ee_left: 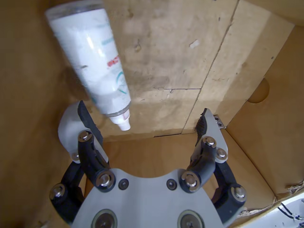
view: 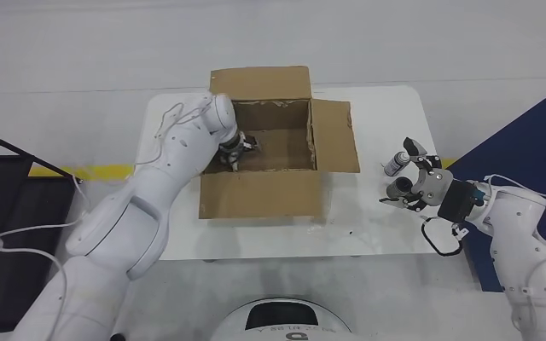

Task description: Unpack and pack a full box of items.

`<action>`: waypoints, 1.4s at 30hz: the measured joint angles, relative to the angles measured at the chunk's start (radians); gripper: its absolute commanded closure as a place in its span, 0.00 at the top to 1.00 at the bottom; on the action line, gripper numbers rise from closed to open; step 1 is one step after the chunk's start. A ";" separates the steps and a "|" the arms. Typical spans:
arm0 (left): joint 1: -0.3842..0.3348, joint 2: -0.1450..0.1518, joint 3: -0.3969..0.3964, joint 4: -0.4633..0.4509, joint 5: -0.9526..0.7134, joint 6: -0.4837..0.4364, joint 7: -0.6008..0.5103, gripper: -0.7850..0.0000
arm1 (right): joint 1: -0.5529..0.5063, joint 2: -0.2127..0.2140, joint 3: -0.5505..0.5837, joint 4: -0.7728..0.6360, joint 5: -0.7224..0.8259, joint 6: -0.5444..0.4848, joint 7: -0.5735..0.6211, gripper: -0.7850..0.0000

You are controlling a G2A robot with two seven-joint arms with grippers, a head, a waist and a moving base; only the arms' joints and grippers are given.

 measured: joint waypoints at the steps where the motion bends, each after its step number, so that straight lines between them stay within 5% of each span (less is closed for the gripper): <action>1: 0.005 0.000 -0.001 -0.008 0.000 0.003 0.003 1.00 | 0.000 0.000 0.000 0.000 0.000 0.000 0.000 1.00; 20: 0.018 -0.030 0.038 0.033 0.065 0.082 -0.011 1.00 | 0.000 0.000 0.000 0.000 0.000 0.000 0.000 1.00; 22: 0.017 -0.035 0.041 0.043 0.062 0.073 -0.015 0.78 | 0.000 0.000 0.000 0.000 0.000 0.000 0.000 1.00; 23: 0.016 -0.039 0.044 0.050 0.060 0.066 -0.022 0.49 | 0.000 0.000 0.000 0.000 0.000 0.000 0.000 1.00; 28: 0.013 -0.057 0.056 0.064 0.051 0.033 -0.046 0.22 | 0.000 0.000 0.000 0.000 0.000 0.000 0.000 1.00; 33: -0.002 -0.074 0.065 0.066 0.051 0.023 -0.043 0.00 | 0.000 0.000 0.000 0.000 0.000 0.000 0.000 1.00; 42: -0.006 -0.072 0.041 -0.022 0.055 -0.031 0.007 0.00 | 0.000 0.000 0.000 0.000 0.000 0.000 0.000 1.00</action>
